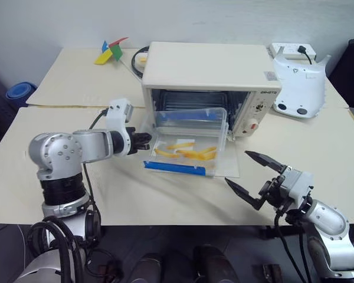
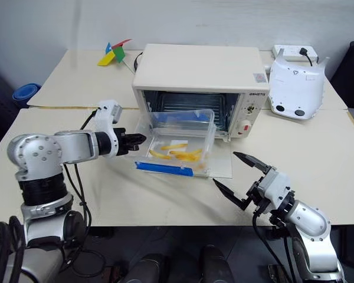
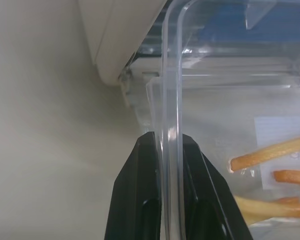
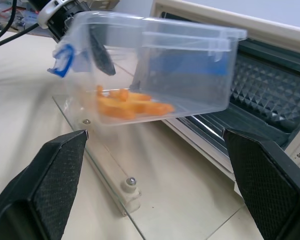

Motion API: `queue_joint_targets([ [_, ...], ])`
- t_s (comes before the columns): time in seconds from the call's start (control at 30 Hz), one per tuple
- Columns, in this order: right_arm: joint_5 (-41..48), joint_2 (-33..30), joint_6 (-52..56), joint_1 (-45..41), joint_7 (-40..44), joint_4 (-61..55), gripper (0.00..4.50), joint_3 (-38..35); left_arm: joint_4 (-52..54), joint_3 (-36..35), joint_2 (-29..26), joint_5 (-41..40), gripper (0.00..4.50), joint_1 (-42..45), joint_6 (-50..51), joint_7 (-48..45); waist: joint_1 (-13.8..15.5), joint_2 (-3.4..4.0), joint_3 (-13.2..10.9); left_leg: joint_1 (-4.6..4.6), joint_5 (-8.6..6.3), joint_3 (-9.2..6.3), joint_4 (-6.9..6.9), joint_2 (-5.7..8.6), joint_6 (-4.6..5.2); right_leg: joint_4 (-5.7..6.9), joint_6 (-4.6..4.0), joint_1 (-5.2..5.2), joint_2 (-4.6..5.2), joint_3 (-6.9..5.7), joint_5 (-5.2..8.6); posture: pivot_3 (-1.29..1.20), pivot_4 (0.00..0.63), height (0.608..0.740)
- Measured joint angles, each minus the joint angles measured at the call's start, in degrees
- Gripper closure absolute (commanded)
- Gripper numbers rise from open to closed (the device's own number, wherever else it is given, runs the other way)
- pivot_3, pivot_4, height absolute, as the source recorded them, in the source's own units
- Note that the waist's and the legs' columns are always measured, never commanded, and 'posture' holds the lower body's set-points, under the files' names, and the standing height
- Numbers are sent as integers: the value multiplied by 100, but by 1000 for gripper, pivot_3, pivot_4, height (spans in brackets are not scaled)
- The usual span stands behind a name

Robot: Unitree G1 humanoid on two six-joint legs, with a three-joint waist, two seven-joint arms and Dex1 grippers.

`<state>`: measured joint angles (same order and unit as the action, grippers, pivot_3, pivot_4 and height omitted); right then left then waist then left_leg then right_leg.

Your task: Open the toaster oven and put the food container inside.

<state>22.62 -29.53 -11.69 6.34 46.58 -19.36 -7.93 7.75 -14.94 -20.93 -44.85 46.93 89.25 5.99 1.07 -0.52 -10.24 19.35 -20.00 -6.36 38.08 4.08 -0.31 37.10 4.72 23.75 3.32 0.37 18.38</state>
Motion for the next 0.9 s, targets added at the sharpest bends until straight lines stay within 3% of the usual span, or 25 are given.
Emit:
queue_joint_targets([
  [0.27,-20,-2,113,114,-275,-209,0,-11,-246,-19,355,310,1294,146,-438,-448,30,0,0,-2,0,-2,0,0,1,-1,0,-2,0,-2,0,0,150,740],
  [0.4,145,-81,458,202,-437,-493,0,-211,-385,-360,230,228,1294,120,-808,-989,8,0,0,-1,0,0,-2,-2,0,0,0,0,-1,-1,0,0,150,740],
  [0.47,406,-295,813,362,-426,-787,190,-333,-351,-279,-551,173,1275,-97,-1262,-1887,-43,2,0,-3,1,3,-10,-7,-5,-1,0,4,-6,1,0,0,150,740],
  [0.6,946,-994,1833,1044,-256,-1297,1287,-576,-237,240,-2356,619,2204,-1233,-3170,-4445,-107,11,-1,-7,1,0,-27,-16,-9,-22,-9,-3,-7,-2,5,0,150,740],
  [0.67,1013,-1283,2202,1368,-76,-1540,2029,-454,-216,569,-2829,949,2853,-1820,-4330,-5718,-80,12,-3,-7,2,-6,-28,-16,-5,-43,-10,-16,-5,-7,5,0,150,740],
  [0.73,1009,-1363,2433,1474,43,-1722,2709,-160,-339,802,-2963,1126,3458,-2186,-5120,-6627,-16,13,-3,-7,5,-9,-27,-15,2,-60,-10,-29,-2,-9,5,0,150,740],
  [0.83,957,-1329,2673,1187,22,-1857,3765,352,-420,1066,-2780,1275,4406,-2482,-5840,-7239,52,11,-4,0,6,-10,-22,-9,15,-68,-8,-32,7,-8,0,0,150,740],
  [0.9,875,-1130,2768,847,-70,-1865,4481,685,-398,1375,-2588,1432,4500,-2620,-6165,-7443,53,11,-3,4,4,-11,-22,-7,20,-68,-6,-30,7,-6,-2,0,150,740],
])
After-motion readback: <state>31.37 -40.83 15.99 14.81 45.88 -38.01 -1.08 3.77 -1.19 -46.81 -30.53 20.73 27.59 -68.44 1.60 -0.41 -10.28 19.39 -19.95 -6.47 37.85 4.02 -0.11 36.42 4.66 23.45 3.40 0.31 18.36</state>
